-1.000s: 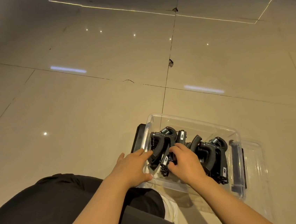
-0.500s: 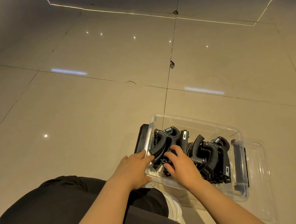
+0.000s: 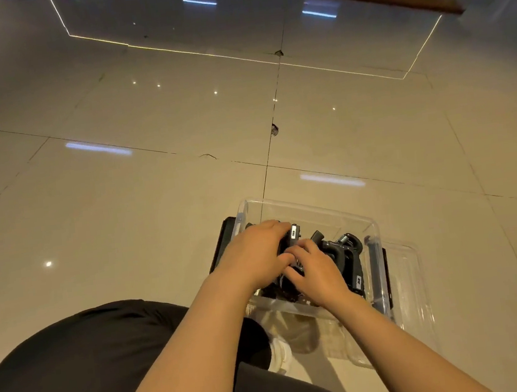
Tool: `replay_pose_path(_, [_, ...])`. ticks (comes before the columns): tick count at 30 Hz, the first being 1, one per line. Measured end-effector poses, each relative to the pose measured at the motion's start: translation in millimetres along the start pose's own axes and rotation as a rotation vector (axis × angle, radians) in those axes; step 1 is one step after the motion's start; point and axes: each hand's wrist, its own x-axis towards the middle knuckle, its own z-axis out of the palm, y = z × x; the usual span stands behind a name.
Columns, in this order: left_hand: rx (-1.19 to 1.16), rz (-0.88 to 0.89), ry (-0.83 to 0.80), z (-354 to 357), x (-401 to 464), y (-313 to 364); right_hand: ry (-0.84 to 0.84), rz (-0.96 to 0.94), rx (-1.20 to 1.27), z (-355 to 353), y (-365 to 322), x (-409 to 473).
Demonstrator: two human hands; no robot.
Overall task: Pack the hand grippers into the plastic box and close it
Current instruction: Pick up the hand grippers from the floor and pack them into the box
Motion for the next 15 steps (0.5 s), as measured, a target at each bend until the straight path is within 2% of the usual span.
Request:
replay_pose_path(5, [0.163,0.046,-0.038,14.5,-20.2,50.1,0.042,0.118,0.088,-28.8,36.6,-56.2])
replay_pose_path(10, [0.159,0.030,0.023,37.5,-47.4,100.4,0.102,0.205,0.188,-48.2,80.5,-118.2])
replay_pose_path(15, [0.140,0.007,-0.005,73.3,-73.1,154.1,0.113,0.202,0.177,-65.5,121.6,-170.9])
